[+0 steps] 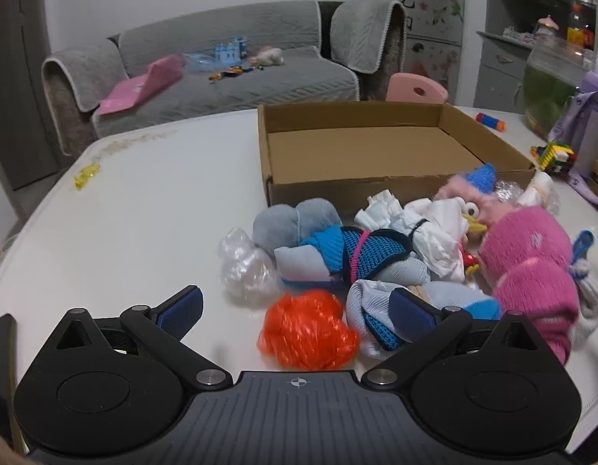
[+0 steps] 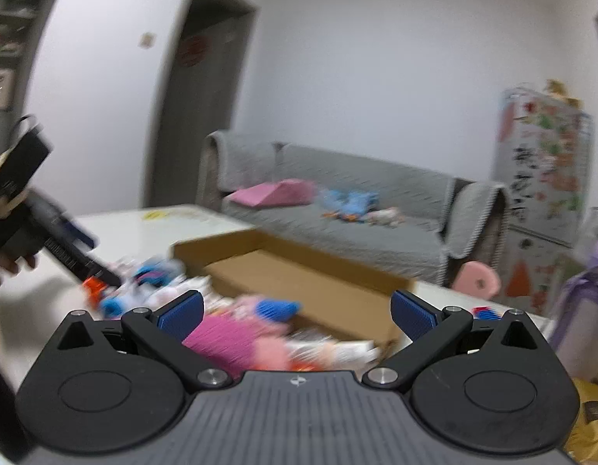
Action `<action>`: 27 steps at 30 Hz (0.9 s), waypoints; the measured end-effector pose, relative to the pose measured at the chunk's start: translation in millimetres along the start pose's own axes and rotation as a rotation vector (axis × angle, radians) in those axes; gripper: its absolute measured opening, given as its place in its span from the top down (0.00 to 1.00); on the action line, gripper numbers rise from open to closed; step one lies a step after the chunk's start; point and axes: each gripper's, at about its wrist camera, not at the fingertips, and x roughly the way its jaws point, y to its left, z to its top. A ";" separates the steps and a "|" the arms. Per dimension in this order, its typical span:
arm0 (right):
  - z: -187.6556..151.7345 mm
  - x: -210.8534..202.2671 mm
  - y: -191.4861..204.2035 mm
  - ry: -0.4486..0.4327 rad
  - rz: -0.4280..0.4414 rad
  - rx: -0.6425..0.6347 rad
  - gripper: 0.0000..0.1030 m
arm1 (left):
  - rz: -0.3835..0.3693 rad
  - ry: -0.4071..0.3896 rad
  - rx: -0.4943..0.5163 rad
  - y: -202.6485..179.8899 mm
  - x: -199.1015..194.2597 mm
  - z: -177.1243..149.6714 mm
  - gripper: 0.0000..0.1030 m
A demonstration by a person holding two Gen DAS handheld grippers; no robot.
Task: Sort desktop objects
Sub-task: 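Grasp the orange plastic bag with the left gripper while the right grasps the grey bundle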
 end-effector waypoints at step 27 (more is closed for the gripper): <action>-36.0 22.6 20.6 0.297 0.131 -0.057 0.00 | -0.076 -0.027 0.071 8.4 -7.0 -7.7 0.01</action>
